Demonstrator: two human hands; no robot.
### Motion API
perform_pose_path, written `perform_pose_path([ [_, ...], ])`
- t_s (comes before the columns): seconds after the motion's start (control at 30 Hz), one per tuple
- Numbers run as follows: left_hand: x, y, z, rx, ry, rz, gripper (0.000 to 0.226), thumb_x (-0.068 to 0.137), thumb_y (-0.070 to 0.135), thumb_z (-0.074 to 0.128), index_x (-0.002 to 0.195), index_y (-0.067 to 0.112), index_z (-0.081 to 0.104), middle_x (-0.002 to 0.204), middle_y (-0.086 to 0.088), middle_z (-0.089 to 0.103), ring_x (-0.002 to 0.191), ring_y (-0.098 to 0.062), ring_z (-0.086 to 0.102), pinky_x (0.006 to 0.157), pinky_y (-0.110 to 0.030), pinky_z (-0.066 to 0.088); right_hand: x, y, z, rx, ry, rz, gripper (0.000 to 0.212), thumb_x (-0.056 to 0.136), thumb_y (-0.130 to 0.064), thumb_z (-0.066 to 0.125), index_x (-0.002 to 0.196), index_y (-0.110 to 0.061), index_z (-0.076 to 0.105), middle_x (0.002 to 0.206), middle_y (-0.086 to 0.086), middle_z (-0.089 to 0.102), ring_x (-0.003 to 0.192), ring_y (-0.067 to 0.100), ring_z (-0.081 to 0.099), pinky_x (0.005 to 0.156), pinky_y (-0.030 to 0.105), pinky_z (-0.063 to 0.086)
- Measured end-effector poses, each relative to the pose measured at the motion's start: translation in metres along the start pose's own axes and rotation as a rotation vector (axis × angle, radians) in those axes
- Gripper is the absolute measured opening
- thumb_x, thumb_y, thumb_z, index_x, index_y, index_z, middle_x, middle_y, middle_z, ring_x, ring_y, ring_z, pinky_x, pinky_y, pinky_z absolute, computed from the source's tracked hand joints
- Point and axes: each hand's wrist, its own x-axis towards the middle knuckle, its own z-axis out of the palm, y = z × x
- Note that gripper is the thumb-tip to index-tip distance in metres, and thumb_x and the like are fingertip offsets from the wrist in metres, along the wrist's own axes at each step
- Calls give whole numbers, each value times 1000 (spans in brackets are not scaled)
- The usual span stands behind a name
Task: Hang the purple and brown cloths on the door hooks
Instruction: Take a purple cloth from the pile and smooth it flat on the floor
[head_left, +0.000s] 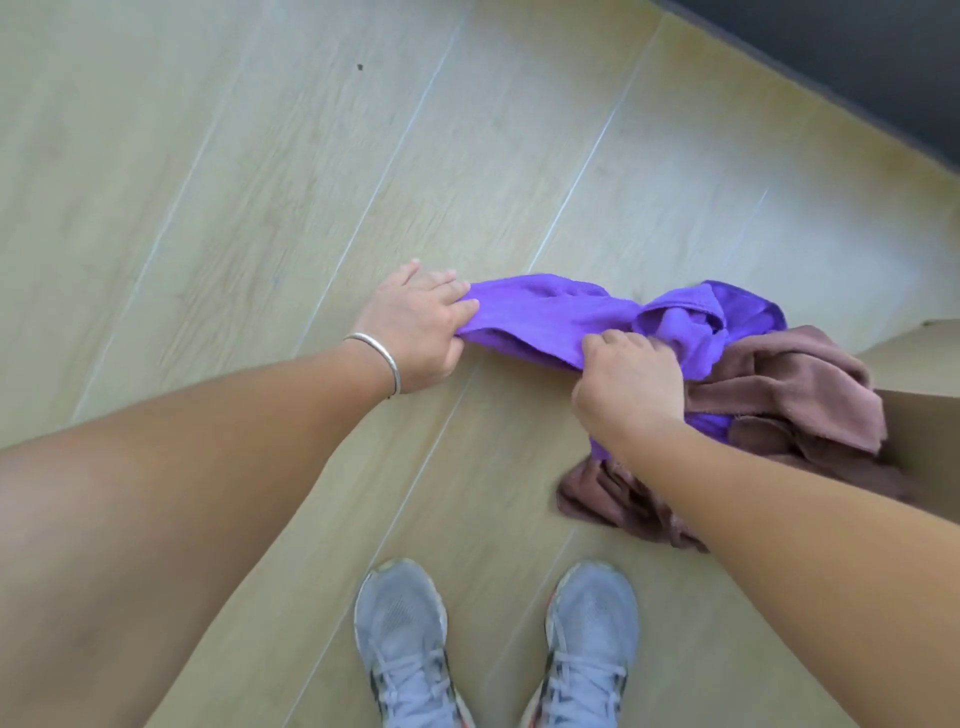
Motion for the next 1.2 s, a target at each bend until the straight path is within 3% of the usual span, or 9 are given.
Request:
perform_pose_path([
  [0.07, -36, -1, -29, -67, 57, -13, 49, 86, 29, 37, 123, 13, 65, 136, -5, 57, 137, -22, 42, 117, -46, 17, -28, -1, -23, -67, -28, -14, 8, 81, -11, 46, 83, -19, 47, 90, 5, 62, 89, 27, 56, 88, 38, 34],
  [0.17, -89, -4, -76, -112, 121, -36, 59, 82, 35, 26, 103, 10, 75, 117, -5, 69, 124, -24, 56, 112, -48, 30, -65, -8, -69, -137, -38, -47, 8, 80, -14, 50, 78, -21, 45, 82, 3, 63, 76, 26, 54, 73, 34, 30],
  [0.3, -153, -30, -140, -146, 65, -150, 72, 78, 38, 14, 110, 13, 73, 121, -1, 68, 129, -20, 52, 115, -41, 23, -93, -28, -151, -257, -47, -110, 12, 81, -15, 50, 90, -21, 56, 76, -1, 59, 72, 25, 57, 59, 31, 27],
  [0.43, -214, -69, -205, -168, 100, -267, 75, 77, 41, 9, 115, 20, 69, 121, 6, 66, 132, -14, 48, 114, -34, 22, -99, -66, -239, -202, 20, -197, 21, 82, -8, 46, 91, -22, 60, 88, 2, 65, 83, 28, 62, 60, 30, 30],
  [0.6, -296, -121, -271, -228, 239, -536, 53, 77, 36, 20, 100, 24, 66, 100, 6, 66, 99, -22, 60, 72, -31, 42, -99, -149, -342, -142, 178, -377, 16, 82, -9, 49, 88, -19, 59, 91, 4, 65, 86, 30, 62, 60, 30, 31],
  [0.8, -421, -185, -343, -294, 444, -898, 44, 74, 31, 26, 90, 19, 64, 86, 3, 62, 86, -24, 57, 62, -31, 41, -128, -279, -457, -93, 335, -624, 20, 73, -2, 46, 79, -20, 52, 78, 0, 56, 74, 27, 53, 55, 31, 32],
  [1.0, -551, -202, -383, -254, 624, -1105, 40, 73, 30, 31, 87, 20, 67, 81, 2, 62, 86, -25, 58, 62, -34, 46, -186, -374, -512, -72, 392, -839, 20, 74, -2, 47, 85, -18, 54, 81, -2, 54, 73, 24, 51, 57, 31, 41],
  [1.2, -631, -150, -374, -242, 696, -1089, 43, 77, 32, 31, 88, 22, 72, 92, 6, 71, 111, -19, 64, 66, -36, 54, -220, -393, -500, -209, 442, -966, 23, 81, 0, 44, 83, -22, 40, 70, -5, 45, 61, 22, 38, 47, 25, 13],
])
